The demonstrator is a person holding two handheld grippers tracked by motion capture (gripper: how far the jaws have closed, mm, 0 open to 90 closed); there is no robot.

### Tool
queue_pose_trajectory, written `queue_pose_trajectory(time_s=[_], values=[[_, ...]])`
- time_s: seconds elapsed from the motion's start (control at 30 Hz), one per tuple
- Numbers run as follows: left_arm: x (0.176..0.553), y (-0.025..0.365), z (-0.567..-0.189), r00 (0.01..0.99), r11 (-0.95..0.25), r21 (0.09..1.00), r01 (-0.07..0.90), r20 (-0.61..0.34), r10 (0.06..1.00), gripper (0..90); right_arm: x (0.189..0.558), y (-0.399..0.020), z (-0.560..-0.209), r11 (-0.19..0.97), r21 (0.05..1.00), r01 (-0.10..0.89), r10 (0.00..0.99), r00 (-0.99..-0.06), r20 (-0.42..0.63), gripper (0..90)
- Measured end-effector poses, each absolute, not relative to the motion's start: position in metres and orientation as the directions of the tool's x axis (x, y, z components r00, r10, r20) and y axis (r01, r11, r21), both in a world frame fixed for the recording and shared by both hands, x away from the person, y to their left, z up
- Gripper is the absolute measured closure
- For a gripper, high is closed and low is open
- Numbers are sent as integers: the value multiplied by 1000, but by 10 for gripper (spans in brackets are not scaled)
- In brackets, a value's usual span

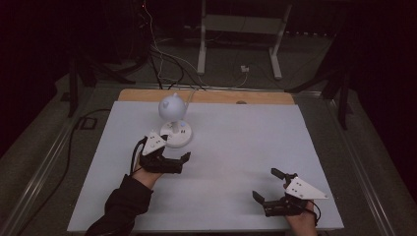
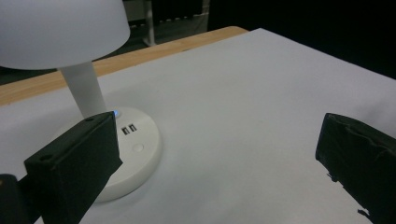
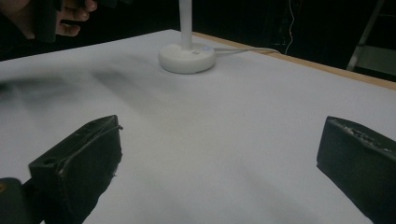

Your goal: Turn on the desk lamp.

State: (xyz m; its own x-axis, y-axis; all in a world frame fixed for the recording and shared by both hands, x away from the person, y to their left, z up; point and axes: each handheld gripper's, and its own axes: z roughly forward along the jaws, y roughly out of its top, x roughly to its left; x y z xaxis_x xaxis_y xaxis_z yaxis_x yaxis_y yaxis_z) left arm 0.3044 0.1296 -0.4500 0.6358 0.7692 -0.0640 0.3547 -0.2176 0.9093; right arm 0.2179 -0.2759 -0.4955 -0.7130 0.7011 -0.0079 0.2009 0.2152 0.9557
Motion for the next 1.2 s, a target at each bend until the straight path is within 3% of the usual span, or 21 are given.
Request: queue_pose_trajectory(time_s=[0.33, 0.73, 1.2], values=[[321, 126, -460, 570, -157, 895, 418, -124, 813, 4, 218, -276, -496, 214, 954, 209, 699, -715, 0, 0], [337, 116, -471, 519, -198, 868, 456, -79, 851, 5, 218, -277, -496, 210, 956, 203, 702, -712, -3, 0], [348, 114, -481, 487, -212, 849, 484, -60, 871, 169, 218, -276, -496, 211, 955, 207, 697, -717, 2, 0]])
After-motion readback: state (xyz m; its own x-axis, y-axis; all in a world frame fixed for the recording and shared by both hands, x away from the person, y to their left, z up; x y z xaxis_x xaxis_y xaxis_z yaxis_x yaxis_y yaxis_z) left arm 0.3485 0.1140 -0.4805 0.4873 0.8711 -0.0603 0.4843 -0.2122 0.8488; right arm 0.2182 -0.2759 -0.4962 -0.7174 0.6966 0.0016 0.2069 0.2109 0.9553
